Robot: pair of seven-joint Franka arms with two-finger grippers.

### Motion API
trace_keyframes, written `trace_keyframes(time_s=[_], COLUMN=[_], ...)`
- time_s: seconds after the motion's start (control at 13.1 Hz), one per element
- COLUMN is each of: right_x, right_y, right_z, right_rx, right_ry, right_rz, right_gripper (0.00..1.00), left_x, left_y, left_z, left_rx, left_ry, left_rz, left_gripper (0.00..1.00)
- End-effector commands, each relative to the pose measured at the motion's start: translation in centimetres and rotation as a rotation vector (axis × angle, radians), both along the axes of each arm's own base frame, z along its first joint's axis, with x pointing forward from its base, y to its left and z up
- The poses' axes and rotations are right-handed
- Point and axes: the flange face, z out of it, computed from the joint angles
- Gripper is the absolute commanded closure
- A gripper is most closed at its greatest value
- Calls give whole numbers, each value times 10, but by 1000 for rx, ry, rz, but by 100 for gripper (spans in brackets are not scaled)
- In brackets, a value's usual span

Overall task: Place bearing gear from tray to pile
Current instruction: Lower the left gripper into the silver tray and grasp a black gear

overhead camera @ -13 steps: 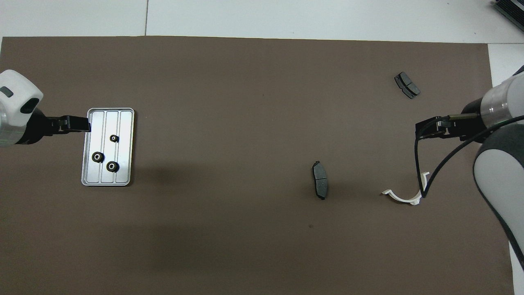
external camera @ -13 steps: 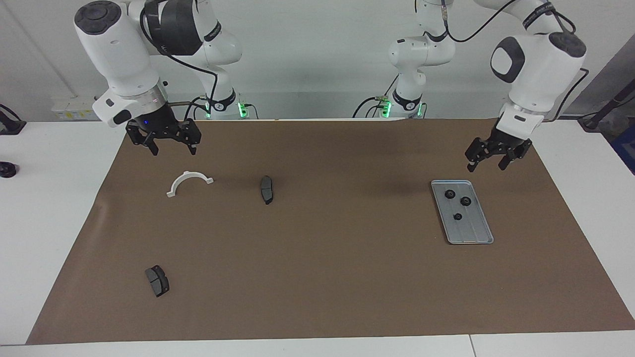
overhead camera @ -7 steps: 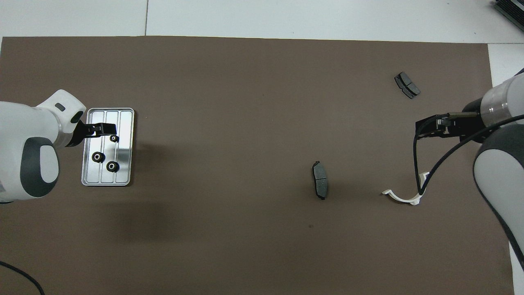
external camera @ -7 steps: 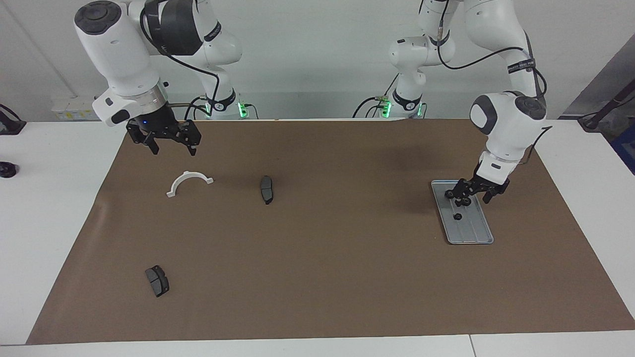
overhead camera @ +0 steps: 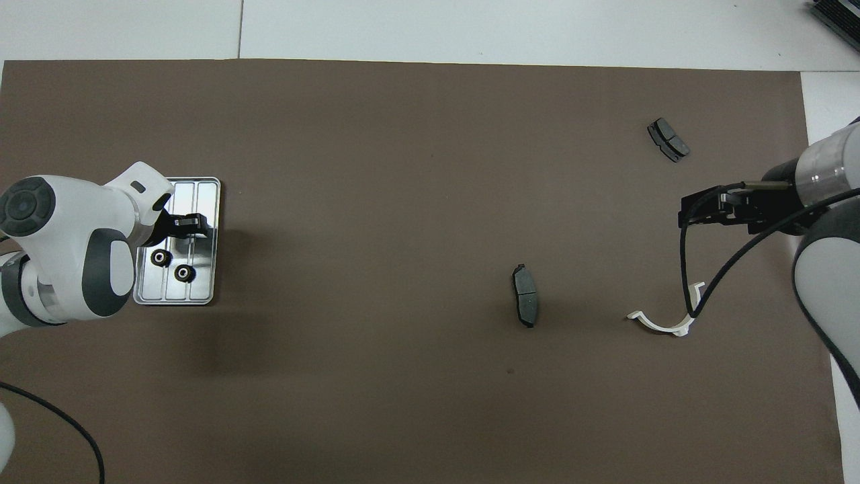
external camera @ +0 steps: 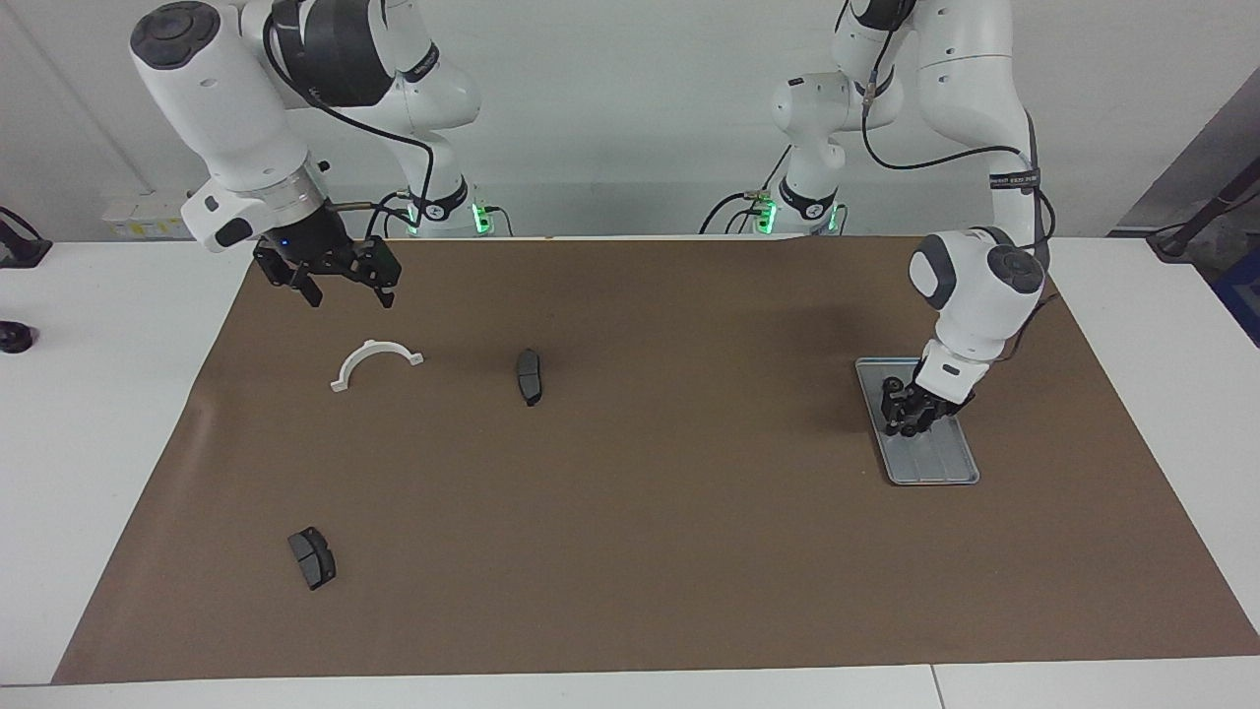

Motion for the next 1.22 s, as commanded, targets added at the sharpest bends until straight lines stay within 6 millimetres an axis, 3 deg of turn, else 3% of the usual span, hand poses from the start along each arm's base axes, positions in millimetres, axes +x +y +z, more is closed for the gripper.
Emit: trace_keyframes(time_s=[0.0, 0.15, 0.76, 1.07, 1.14], right_x=[-5, -5, -5, -6, -6], right_y=[-4, -4, 0, 1, 0], right_z=[4, 4, 3, 3, 3], right_rx=[24, 13, -22, -22, -22], right_ry=[-8, -8, -4, 1, 1], right_rz=[39, 43, 62, 64, 62], right_gripper=[0, 0, 0, 0, 0], left_x=[-5, -5, 1, 1, 1], left_y=[0, 0, 0, 6, 8], left_z=[-1, -2, 1, 1, 2], left_rx=[3, 3, 11, 15, 17], left_ry=[-6, -8, -41, -41, -40], left_rz=[-12, -12, -48, -72, -81], left_gripper=[49, 55, 56, 100, 100])
